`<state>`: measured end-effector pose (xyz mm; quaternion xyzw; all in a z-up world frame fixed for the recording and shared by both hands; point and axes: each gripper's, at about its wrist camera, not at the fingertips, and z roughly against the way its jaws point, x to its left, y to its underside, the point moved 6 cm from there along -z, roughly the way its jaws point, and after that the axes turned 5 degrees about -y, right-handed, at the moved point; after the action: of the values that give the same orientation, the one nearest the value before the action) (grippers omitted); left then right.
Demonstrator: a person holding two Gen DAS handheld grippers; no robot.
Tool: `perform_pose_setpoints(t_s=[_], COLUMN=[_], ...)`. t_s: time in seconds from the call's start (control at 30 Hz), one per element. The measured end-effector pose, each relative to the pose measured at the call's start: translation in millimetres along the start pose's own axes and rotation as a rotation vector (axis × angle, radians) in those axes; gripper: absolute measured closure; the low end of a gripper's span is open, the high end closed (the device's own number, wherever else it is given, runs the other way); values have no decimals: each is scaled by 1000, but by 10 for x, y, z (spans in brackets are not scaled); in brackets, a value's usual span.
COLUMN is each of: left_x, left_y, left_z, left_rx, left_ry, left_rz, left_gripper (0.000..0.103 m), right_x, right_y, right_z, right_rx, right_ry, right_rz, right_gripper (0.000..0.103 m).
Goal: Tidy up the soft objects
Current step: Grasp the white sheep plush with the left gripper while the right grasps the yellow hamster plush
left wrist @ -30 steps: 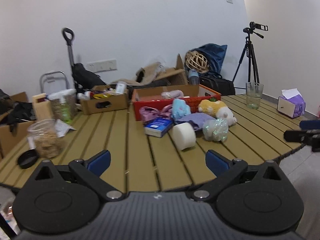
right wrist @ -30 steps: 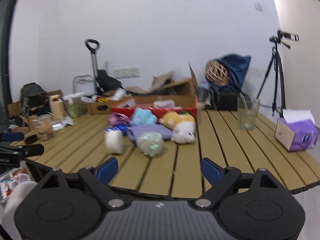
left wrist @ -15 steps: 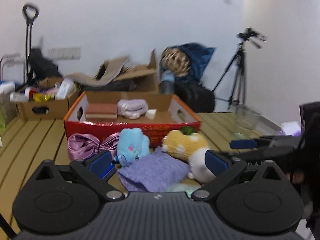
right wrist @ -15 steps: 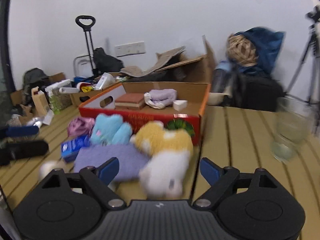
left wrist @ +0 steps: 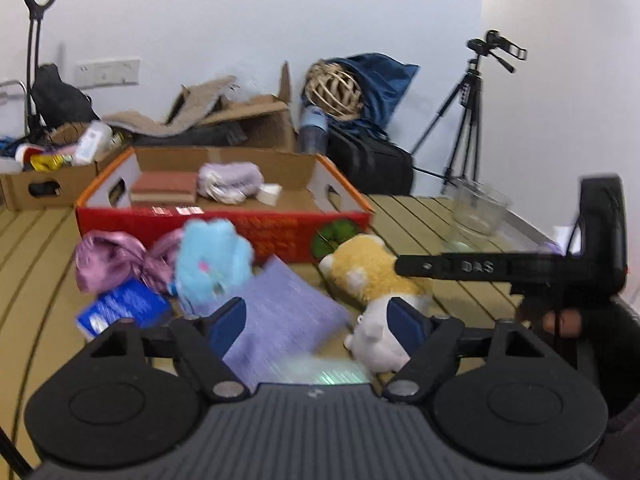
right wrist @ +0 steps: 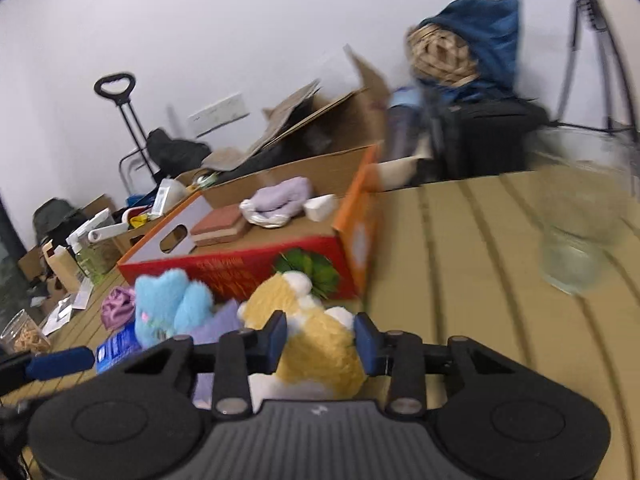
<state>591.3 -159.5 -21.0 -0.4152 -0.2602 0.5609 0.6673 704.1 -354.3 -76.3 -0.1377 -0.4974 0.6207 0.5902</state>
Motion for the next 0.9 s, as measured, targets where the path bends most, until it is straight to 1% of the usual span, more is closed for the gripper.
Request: perform_pose_setpoints(t_s=[0.07, 0.13, 0.2, 0.23, 0.3, 0.37, 0.4, 0.47, 0.5, 0.53, 0.57, 0.6, 0.63, 0.67, 0.7, 0.73, 0.83, 0.9], left_x=[-107, -244, -412, -485, -580, -620, -642, -708, -757, -788, -794, -777, -757, -722, -644, -547, -325, -229], left_y=[116, 257, 406, 479, 590, 664, 690, 726, 736, 739, 743, 756, 774, 781, 780, 773, 737, 719], left_z=[169, 300, 375, 377, 336, 302, 287, 265, 257, 240, 206, 172, 152, 146, 129, 116, 134, 178], left_rx=[27, 70, 100, 114, 156, 191, 202, 198, 186, 167, 158, 170, 183, 187, 187, 181, 164, 153], left_ry=[61, 121, 172, 175, 167, 187, 205, 226, 247, 247, 228, 213, 232, 246, 253, 254, 209, 176], left_rz=[46, 86, 83, 70, 53, 80, 94, 102, 91, 77, 60, 46, 42, 58, 89, 119, 172, 177], left_gripper=[27, 30, 33, 33, 38, 38, 36, 31, 30, 31, 39, 60, 64, 64, 66, 67, 69, 66], right_x=[-29, 9, 63, 78, 108, 102, 110, 80, 59, 52, 46, 57, 67, 77, 84, 98, 175, 290], right_y=[218, 419, 607, 688, 783, 843, 867, 898, 908, 915, 911, 915, 924, 929, 931, 933, 971, 1014], right_z=[315, 616, 841, 939, 1093, 1214, 1254, 1321, 1333, 1336, 1341, 1322, 1310, 1296, 1288, 1272, 1219, 1195], right_rx=[-15, -52, -89, -103, -119, -116, -116, -117, -119, -120, -119, -110, -101, -89, -78, -62, -18, 5], right_ry=[37, 94, 133, 151, 178, 194, 201, 196, 190, 181, 174, 156, 137, 115, 103, 74, 13, -15], right_rz=[-70, -110, -128, -133, -145, -157, -152, -157, -168, -174, -179, -181, -182, -187, -189, -200, -218, -199], right_gripper=[67, 67, 67, 67, 66, 64, 64, 63, 63, 64, 64, 64, 64, 64, 64, 64, 65, 65])
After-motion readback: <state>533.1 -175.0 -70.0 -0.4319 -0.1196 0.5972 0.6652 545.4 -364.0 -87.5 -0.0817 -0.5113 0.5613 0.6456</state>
